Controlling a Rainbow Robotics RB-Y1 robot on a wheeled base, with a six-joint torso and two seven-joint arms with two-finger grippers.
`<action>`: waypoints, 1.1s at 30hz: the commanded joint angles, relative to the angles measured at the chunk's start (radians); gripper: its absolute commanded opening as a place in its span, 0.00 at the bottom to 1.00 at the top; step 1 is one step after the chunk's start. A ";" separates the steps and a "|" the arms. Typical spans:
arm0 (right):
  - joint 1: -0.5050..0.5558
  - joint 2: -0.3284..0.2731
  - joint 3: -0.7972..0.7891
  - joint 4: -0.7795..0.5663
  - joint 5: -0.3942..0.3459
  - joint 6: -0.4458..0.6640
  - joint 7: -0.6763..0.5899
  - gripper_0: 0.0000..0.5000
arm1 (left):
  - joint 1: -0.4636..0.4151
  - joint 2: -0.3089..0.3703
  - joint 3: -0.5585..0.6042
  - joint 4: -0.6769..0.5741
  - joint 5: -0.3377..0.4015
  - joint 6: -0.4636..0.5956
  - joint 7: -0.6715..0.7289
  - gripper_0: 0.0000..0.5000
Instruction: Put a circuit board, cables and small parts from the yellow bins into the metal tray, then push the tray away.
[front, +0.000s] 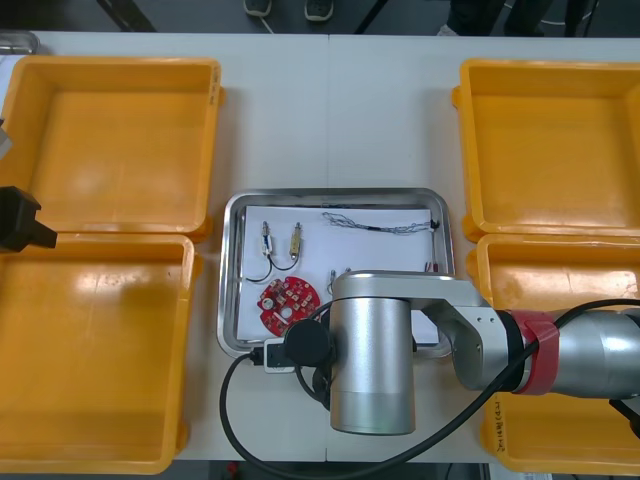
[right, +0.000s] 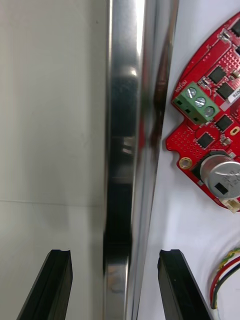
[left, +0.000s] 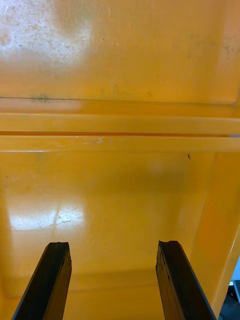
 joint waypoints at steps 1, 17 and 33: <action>-0.016 0.026 0.014 -0.009 0.019 -0.013 0.020 1.00 | 0.023 0.040 0.032 -0.033 0.001 0.007 -0.099 1.00; 0.000 0.029 0.016 -0.009 0.086 -0.013 0.006 0.05 | 0.023 0.040 0.032 -0.033 0.001 0.007 -0.099 1.00; -0.013 0.024 0.014 -0.010 0.155 -0.013 -0.005 0.00 | 0.023 0.040 0.032 -0.033 0.001 0.007 -0.099 1.00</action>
